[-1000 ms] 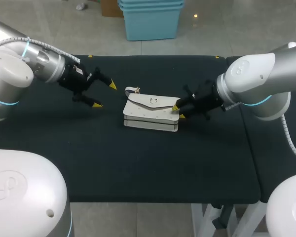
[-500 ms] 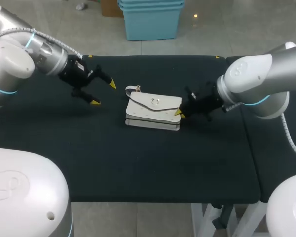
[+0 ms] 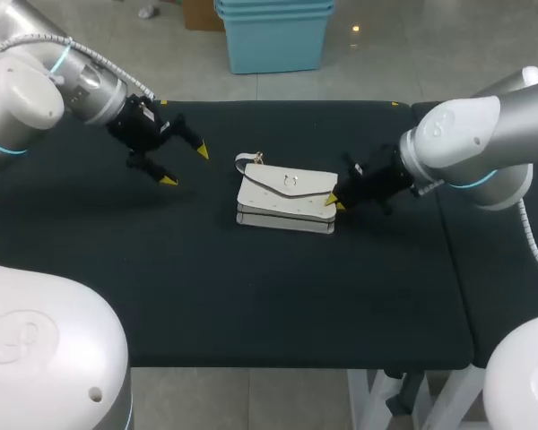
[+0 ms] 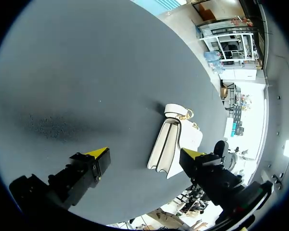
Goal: Pick up the bag, open it, inspect its contents, close it, and place it on the opposite side
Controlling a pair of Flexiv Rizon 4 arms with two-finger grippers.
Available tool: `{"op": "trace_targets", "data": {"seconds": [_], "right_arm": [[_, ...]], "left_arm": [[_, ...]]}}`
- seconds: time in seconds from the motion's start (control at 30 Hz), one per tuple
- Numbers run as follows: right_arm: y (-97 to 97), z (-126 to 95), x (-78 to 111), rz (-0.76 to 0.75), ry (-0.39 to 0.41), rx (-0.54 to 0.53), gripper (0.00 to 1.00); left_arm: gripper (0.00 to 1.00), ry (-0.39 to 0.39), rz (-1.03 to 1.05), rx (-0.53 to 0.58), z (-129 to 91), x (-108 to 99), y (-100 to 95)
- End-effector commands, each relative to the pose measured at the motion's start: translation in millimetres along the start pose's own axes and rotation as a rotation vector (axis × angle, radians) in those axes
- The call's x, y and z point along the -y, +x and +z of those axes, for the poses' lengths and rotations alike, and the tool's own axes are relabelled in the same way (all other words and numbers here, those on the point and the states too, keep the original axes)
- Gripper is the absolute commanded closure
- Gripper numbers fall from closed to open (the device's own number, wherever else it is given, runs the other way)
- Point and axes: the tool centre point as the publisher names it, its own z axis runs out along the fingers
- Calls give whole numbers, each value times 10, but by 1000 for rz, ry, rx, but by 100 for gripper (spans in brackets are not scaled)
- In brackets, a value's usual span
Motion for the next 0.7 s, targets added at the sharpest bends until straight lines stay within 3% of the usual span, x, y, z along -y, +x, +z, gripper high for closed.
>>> {"op": "trace_targets", "data": {"seconds": [0.03, 0.27, 0.3, 0.47, 0.7], "right_arm": [[-27, 20, -14, 1, 0, 4, 100], [-27, 20, -14, 1, 0, 4, 100], [-27, 20, -14, 1, 0, 4, 100], [-35, -299, -277, 19, -59, 10, 100], [-98, -573, -601, 2, -54, 14, 100]], "left_arm": [[0, -1, 0, -1, 4, 6, -5], [0, -1, 0, -1, 4, 6, -5], [0, -34, 42, 3, -24, 39, -16], [0, -34, 105, 16, -190, 229, -84], [0, -155, 240, 49, -326, 491, -256]]}}
